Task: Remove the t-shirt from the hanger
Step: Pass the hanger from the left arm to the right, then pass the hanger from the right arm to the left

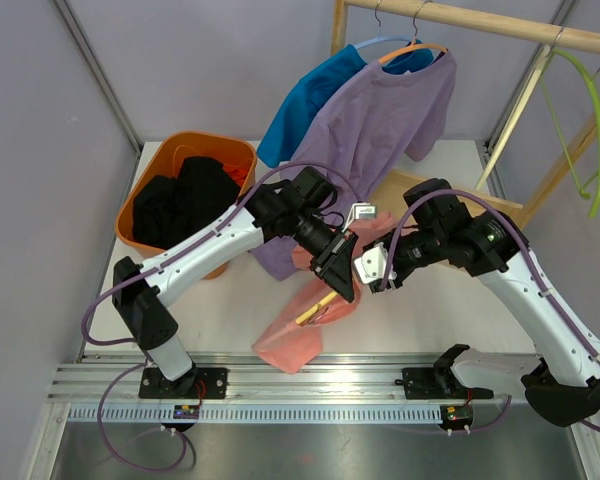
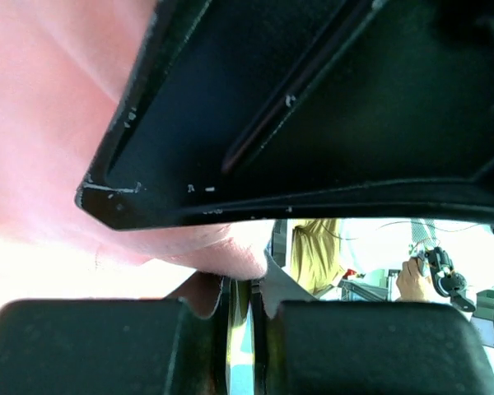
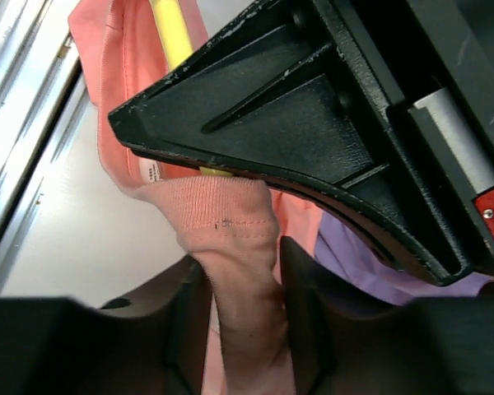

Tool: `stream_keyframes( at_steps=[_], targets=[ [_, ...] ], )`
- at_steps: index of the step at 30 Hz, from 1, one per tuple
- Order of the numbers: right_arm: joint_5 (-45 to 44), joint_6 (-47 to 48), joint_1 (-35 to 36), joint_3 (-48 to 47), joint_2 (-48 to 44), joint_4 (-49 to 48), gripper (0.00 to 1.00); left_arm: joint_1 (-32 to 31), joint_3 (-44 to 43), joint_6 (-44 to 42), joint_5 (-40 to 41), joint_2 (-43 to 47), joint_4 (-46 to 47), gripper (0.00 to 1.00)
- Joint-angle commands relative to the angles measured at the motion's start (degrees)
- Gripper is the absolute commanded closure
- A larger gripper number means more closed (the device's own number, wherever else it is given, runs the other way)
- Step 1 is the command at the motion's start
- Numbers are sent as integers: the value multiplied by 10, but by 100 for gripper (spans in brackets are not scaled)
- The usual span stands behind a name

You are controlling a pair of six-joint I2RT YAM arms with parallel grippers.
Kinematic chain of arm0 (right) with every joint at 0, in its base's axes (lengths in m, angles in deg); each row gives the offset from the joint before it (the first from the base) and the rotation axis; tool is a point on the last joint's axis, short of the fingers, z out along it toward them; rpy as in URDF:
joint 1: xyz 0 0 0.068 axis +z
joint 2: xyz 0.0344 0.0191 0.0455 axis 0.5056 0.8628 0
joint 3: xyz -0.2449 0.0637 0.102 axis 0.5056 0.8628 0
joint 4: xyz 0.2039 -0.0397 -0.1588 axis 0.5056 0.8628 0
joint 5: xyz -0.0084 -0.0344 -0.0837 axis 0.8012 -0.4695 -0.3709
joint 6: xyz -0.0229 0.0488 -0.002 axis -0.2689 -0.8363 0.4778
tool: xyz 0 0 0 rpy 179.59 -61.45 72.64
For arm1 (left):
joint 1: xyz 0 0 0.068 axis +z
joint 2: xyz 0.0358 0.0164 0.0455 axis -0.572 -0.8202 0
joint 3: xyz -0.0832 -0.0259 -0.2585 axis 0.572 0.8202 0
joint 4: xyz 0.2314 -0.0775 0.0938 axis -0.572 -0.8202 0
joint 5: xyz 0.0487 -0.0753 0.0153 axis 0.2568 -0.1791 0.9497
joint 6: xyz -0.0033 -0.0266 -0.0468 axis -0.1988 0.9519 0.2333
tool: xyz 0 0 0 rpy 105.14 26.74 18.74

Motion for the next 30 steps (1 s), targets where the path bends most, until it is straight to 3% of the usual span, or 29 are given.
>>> stream_keyframes(
  at_steps=[1, 2, 6, 8, 12, 18, 21, 26, 29, 30],
  targets=[
    [-16, -11, 7, 18, -6, 29, 61, 5, -39, 14, -49, 15, 49, 100],
    [-14, -11, 7, 20, -7, 29, 76, 4, -40, 16, -50, 15, 51, 100],
    [4, -5, 7, 27, -14, 32, 96, 9, -44, 33, -49, 19, 65, 100],
    [9, -1, 7, 28, -15, 40, 100, 16, -45, 41, -49, 25, 77, 100],
    [25, -9, 7, 36, -30, 45, 100, 34, -38, 76, -32, 46, 113, 96],
    [39, -59, 7, 48, -51, 33, 100, 67, -34, 104, 8, 85, 149, 84],
    [45, -92, 7, 55, -61, 24, 100, 84, -38, 100, 67, 105, 147, 52],
    [58, -170, -5, 71, -81, -7, 100, 117, -44, 89, 155, 164, 145, 36],
    [34, -263, -19, 76, -93, -50, 100, 122, -37, 69, 264, 217, 110, 33],
    [27, -285, -24, 80, -99, -74, 100, 122, -23, 69, 334, 239, 106, 29]
  ],
)
